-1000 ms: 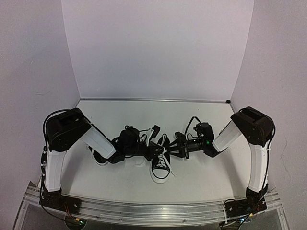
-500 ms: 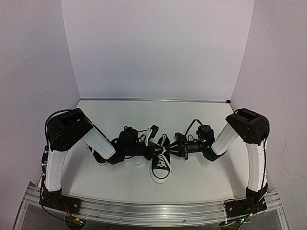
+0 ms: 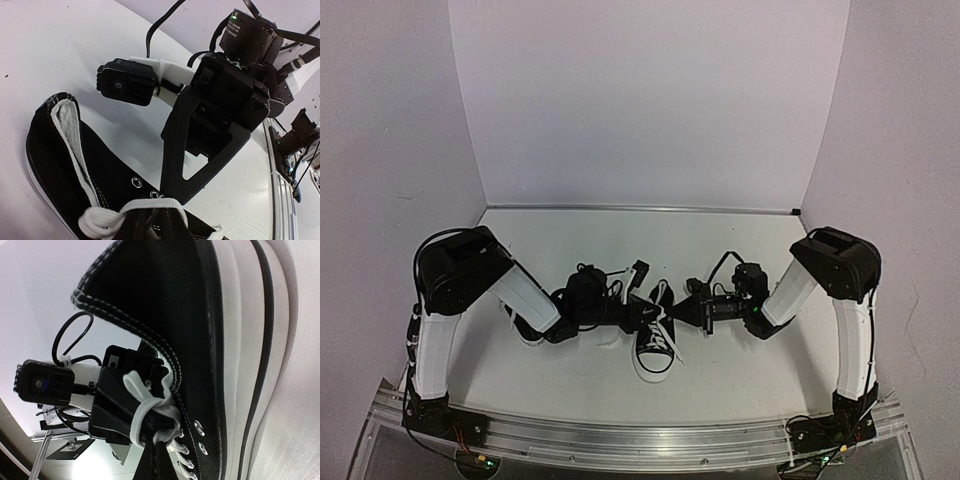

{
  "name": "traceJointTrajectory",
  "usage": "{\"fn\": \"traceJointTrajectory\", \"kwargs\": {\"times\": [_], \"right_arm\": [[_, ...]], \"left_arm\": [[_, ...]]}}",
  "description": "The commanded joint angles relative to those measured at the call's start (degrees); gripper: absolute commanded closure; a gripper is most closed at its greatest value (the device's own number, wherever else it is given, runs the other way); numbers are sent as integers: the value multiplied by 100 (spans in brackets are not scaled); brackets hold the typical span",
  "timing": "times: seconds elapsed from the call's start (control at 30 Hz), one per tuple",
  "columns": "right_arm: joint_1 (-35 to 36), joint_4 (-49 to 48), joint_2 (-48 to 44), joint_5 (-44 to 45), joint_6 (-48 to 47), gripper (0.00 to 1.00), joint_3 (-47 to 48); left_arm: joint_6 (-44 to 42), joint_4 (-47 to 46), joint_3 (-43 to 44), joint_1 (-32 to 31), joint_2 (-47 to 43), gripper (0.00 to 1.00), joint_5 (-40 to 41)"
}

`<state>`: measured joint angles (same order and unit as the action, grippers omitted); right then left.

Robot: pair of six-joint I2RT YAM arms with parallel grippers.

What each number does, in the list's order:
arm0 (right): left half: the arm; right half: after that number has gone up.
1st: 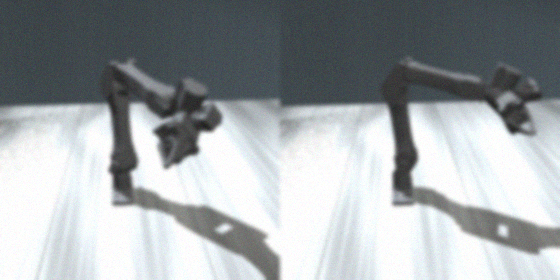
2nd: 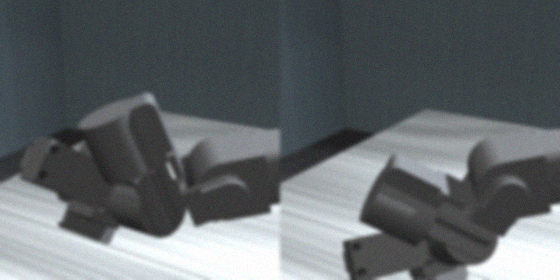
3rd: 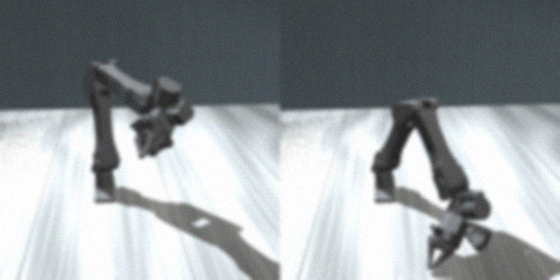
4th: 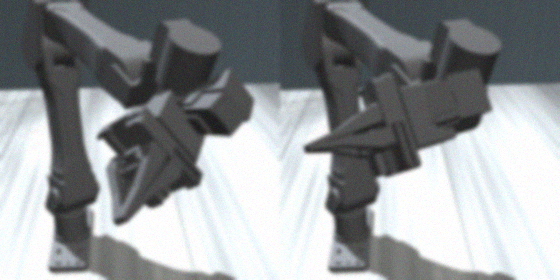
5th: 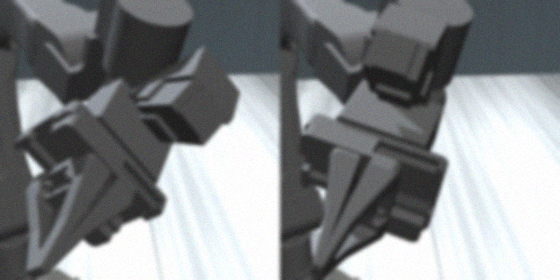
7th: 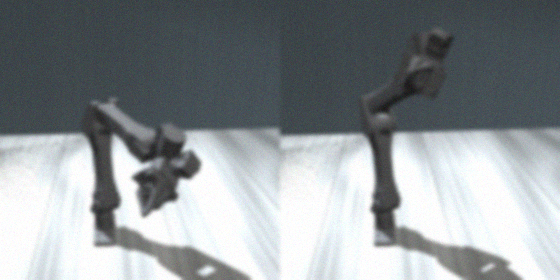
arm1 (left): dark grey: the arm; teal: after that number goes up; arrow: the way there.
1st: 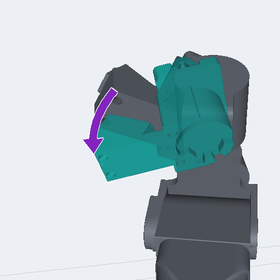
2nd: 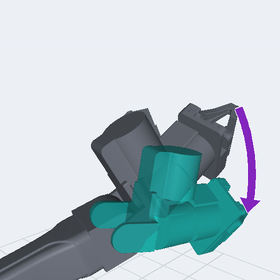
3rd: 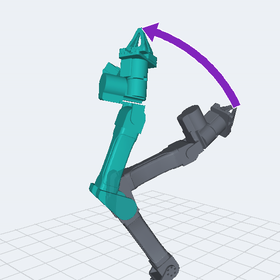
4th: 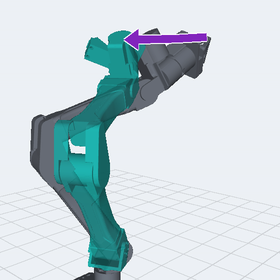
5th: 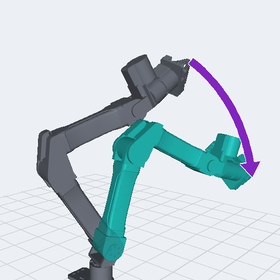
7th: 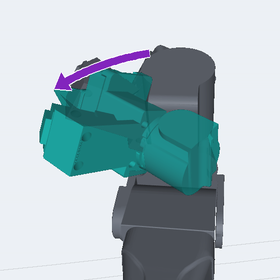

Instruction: Tie the shoes

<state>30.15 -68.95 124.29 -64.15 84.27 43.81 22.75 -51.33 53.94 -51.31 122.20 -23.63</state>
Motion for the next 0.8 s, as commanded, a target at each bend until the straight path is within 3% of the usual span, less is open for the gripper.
{"fn": "traceJointTrajectory", "kwargs": {"times": [0.0,0.17,0.63,0.77], "right_arm": [[30,-277,-35,0,74,100,-58],[2,-276,-77,14,56,100,-65],[2,-262,-81,-46,34,100,27],[3,-208,-156,-82,-9,100,47]], "left_arm": [[-129,143,-100,-2,-351,79,131],[-438,731,-234,-2,-799,69,112],[-1009,1845,-515,13,-1703,66,-164],[-935,2415,-334,195,-2039,59,-73]]}}
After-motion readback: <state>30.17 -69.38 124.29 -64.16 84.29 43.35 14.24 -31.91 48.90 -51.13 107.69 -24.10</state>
